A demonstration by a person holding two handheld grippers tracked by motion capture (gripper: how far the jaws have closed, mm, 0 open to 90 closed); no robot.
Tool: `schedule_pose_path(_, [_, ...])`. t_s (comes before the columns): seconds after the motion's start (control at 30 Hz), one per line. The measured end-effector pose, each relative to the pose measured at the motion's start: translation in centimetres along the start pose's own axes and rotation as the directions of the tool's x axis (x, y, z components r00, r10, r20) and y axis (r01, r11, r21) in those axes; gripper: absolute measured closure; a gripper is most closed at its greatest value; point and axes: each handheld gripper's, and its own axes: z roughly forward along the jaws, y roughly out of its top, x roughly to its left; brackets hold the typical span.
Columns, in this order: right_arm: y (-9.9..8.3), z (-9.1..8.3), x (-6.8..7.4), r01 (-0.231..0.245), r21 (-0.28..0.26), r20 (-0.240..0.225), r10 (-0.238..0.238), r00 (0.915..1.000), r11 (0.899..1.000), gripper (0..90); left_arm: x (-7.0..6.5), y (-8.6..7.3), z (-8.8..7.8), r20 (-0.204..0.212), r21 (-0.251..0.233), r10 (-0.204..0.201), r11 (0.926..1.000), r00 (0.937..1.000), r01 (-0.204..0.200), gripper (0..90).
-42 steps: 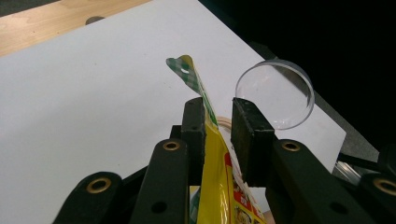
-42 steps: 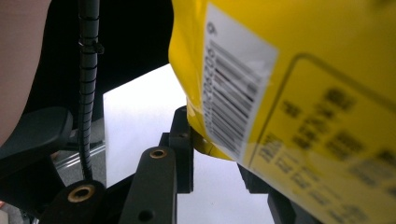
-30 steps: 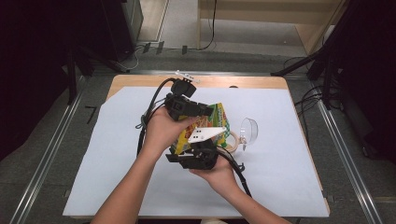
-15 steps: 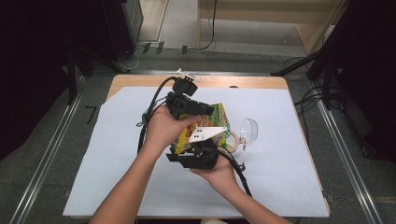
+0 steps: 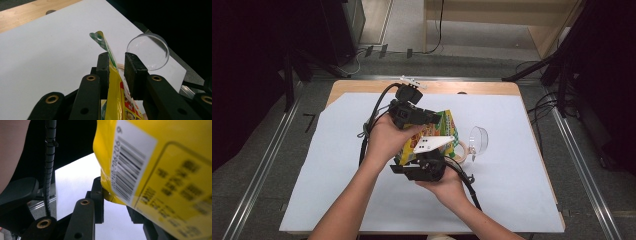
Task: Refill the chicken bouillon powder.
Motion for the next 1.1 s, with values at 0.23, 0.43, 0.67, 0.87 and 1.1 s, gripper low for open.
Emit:
schedule_pose_path(0.23, [-0.14,0.09,-0.23,0.002,0.004,0.007,-0.002,1.0000,1.000,71.8,0.09,-0.05,0.20,-0.002,-0.006,-0.001,1.0000,1.0000,0.001,74.5])
schedule_pose_path(0.43, [-0.07,-0.03,-0.31,-0.006,0.002,0.002,0.006,1.0000,1.000,71.8,0.07,0.08,0.26,-0.004,-0.002,0.002,1.0000,1.0000,-0.002,74.5])
schedule_pose_path(0.67, [-0.02,0.03,-0.19,0.003,0.001,0.003,-0.003,1.0000,1.000,71.8,0.03,0.02,0.06,-0.007,-0.003,0.001,1.0000,1.0000,-0.001,74.5])
schedule_pose_path(0.87, [-0.02,0.01,-0.19,-0.005,0.007,-0.010,0.005,0.9999,1.000,71.8,0.27,0.03,0.20,-0.002,0.005,-0.005,1.0000,1.0000,0.005,74.4])
schedule_pose_path(1.1, [0.00,0.02,-0.21,-0.002,0.005,-0.007,0.002,1.0000,1.000,71.7,0.34,0.03,0.20,0.001,0.005,-0.007,1.0000,1.0000,0.007,74.4])
